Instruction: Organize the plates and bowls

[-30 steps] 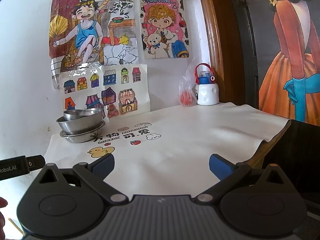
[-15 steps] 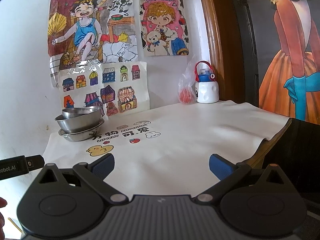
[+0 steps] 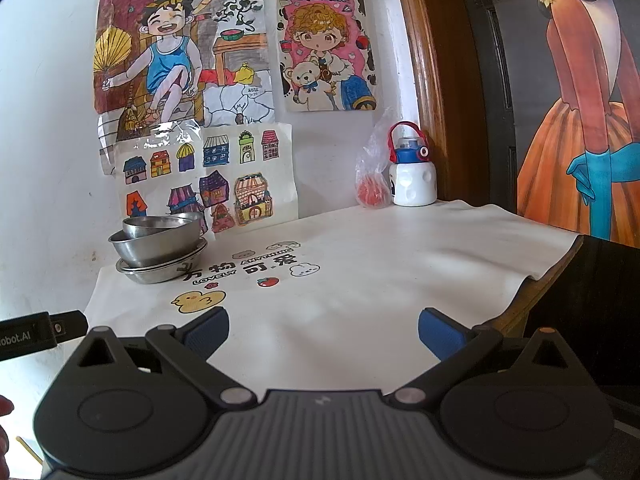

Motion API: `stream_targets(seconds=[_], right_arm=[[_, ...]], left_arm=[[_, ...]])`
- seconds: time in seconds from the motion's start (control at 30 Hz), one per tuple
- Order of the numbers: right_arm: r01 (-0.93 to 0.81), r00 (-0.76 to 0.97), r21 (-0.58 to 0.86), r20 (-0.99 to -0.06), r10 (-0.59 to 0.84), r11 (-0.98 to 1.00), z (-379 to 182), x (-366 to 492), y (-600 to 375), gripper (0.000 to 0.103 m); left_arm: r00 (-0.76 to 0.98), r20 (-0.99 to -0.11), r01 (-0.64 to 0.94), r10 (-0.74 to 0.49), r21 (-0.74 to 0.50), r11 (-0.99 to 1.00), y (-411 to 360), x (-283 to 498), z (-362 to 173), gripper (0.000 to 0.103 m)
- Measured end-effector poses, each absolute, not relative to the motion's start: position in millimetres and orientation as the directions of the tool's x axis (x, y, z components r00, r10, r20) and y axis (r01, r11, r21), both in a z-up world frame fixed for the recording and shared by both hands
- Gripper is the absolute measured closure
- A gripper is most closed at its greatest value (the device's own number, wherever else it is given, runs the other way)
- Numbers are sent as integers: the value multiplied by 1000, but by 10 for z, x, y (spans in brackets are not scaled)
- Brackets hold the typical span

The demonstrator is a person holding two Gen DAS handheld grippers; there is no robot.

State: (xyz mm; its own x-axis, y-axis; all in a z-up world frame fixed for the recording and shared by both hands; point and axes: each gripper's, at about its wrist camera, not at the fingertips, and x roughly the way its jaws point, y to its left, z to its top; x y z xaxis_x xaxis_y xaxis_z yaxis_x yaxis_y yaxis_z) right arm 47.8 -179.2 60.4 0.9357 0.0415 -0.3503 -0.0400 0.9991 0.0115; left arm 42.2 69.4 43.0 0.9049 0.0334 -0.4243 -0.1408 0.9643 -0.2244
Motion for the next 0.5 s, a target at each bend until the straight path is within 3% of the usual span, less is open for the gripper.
stream_targets(seconds=[0.5], right_arm=[[-41, 935, 12, -351, 43, 999, 600, 479, -1803, 0]], left_arm=[[905, -425, -141, 32, -228, 963, 698, 423, 436, 1]])
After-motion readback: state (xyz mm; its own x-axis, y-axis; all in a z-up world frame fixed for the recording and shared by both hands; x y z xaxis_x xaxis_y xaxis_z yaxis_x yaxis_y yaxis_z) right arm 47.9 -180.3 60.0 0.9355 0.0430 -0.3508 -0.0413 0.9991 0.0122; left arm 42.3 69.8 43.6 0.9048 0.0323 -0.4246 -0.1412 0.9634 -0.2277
